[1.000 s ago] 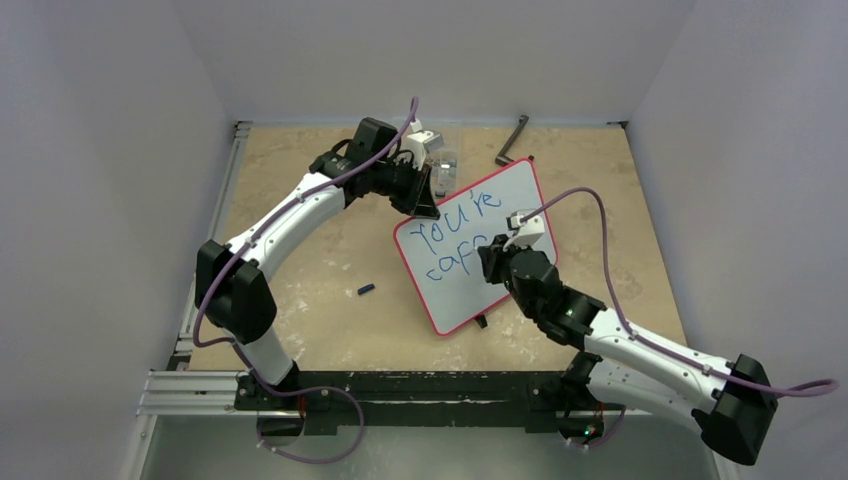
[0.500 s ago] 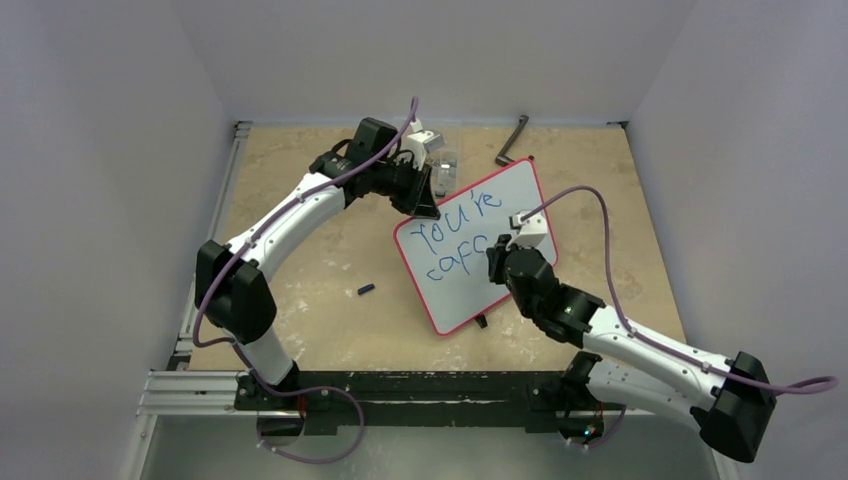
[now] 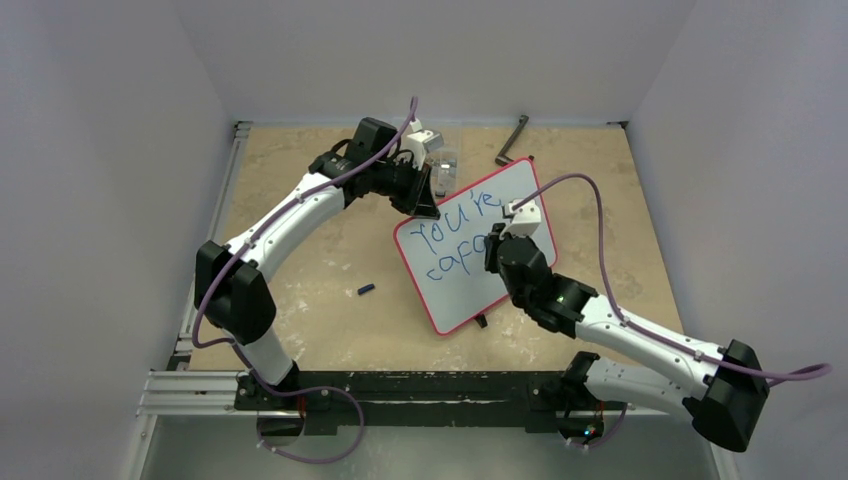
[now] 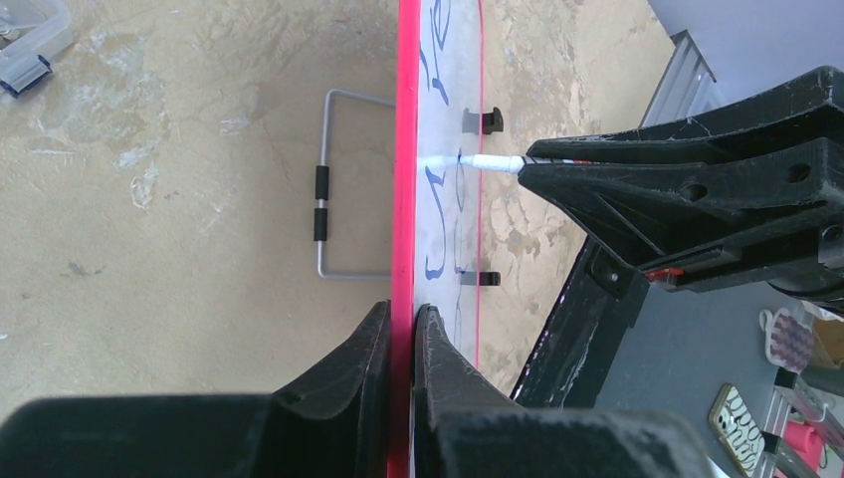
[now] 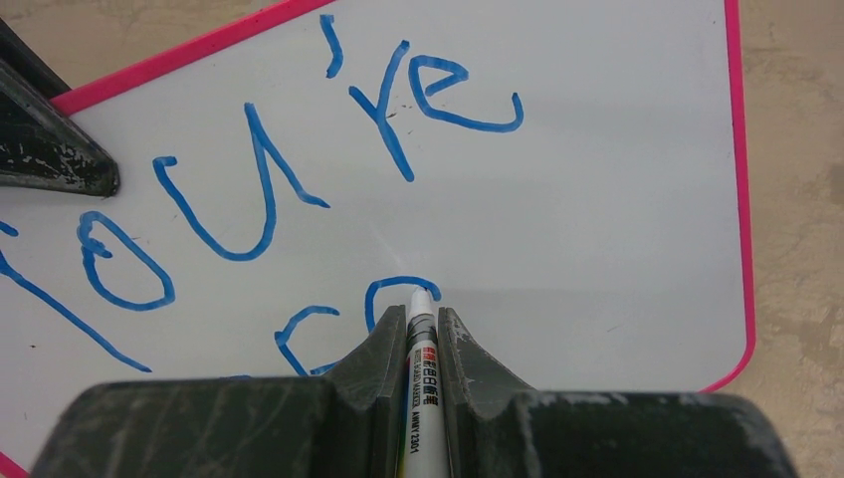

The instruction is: Write a sentence on the whiteboard

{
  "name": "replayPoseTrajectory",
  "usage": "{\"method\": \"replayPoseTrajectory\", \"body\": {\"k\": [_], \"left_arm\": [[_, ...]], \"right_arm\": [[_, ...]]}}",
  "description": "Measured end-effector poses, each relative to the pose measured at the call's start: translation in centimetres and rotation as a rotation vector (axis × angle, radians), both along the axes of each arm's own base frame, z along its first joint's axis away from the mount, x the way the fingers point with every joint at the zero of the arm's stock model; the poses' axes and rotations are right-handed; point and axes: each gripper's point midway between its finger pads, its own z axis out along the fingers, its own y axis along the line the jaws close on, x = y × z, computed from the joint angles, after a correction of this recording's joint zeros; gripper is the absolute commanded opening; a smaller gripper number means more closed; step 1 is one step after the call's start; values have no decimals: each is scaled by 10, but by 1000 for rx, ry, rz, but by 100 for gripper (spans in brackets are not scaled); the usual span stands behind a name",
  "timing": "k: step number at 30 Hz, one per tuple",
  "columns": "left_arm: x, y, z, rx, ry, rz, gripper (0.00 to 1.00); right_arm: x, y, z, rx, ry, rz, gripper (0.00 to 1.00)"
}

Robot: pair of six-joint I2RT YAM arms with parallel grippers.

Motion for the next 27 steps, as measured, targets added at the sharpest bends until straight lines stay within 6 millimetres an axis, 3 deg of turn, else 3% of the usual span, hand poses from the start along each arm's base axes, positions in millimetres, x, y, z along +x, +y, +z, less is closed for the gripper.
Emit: {"method": "replayPoseTrajectory", "body": {"k": [17,27], "left_arm": [[0,0,1,-1,-1,0,0],[0,0,1,-1,-1,0,0]], "right_arm": [[4,2,9,13,-26,-5,0],[-6,-9,-11,21,4,-19,0]]}}
